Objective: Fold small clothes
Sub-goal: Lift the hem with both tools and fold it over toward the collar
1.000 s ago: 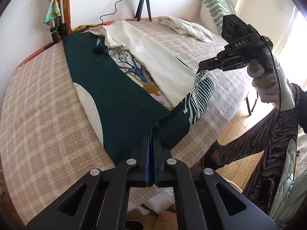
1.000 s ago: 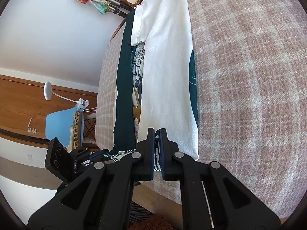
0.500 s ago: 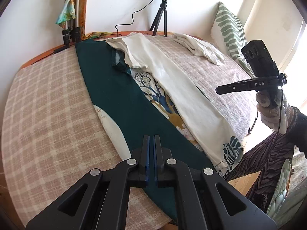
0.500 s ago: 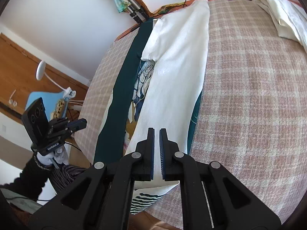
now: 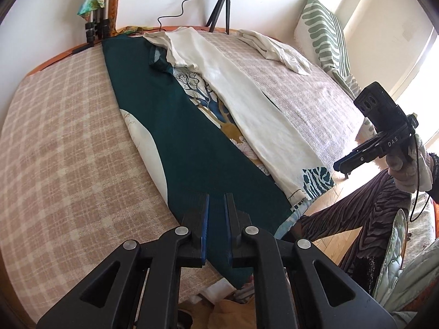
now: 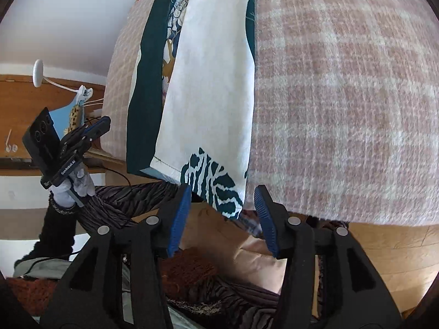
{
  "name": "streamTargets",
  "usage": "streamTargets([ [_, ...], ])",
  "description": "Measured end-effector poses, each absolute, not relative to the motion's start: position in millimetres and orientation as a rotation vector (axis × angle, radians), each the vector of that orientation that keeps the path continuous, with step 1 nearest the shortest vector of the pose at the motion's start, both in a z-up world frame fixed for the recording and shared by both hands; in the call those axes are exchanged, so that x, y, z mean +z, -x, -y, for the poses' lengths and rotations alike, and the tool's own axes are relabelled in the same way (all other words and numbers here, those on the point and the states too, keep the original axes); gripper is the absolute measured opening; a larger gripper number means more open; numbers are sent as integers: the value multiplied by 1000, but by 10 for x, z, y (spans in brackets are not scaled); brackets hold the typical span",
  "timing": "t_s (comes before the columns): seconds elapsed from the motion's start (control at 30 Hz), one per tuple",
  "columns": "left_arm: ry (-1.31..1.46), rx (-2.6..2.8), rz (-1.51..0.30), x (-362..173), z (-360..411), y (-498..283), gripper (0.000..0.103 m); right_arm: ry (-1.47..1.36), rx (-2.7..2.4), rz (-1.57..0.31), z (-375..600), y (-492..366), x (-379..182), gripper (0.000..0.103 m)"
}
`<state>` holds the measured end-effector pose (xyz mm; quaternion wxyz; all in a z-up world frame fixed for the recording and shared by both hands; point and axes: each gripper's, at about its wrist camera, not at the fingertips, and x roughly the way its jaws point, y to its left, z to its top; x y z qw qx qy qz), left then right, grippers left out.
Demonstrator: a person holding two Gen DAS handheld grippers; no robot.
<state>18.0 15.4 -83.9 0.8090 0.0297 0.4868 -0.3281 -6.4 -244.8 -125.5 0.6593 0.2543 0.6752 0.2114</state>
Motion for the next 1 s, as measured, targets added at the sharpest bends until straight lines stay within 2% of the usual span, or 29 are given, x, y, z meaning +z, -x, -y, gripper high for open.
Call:
streamTargets([
  [0.13, -87, -725, -1037, -831, -77, -123, 10, -588, 490, -1542, 2416, 171, -1449, 51],
  [0.17, -98, -731, -1032, -819, -56, -98, 14, -599, 498, -1546, 2391, 151, -1498, 51],
  [0.2, -118, -739, -1023, -805, -33, -66, 26, -607, 504, -1549, 2380, 139, -1538, 51],
  [0.27, -176, -758, -997, -773, 21, 26, 39, -629, 503, -1545, 2378, 109, -1595, 51],
  [0.43, -345, -802, -970, -806, 136, 285, 41, -703, 544, -1520, 2289, 54, -1656, 51],
  [0.47, -376, -813, -970, -827, 162, 332, 43, -717, 561, -1513, 2276, 64, -1656, 45],
  [0.5, -411, -822, -969, -856, 184, 377, 43, -731, 579, -1517, 2247, 69, -1671, 26],
  [0.57, -479, -836, -967, -921, 237, 459, 43, -769, 599, -1515, 2239, 74, -1669, 8],
  [0.83, -625, -856, -955, -1130, 360, 646, 43, -850, 578, -1342, 2436, -35, -1376, 5],
  [1.0, -684, -831, -935, -1201, 410, 693, 43, -854, 554, -1331, 2492, -126, -1385, 5],
])
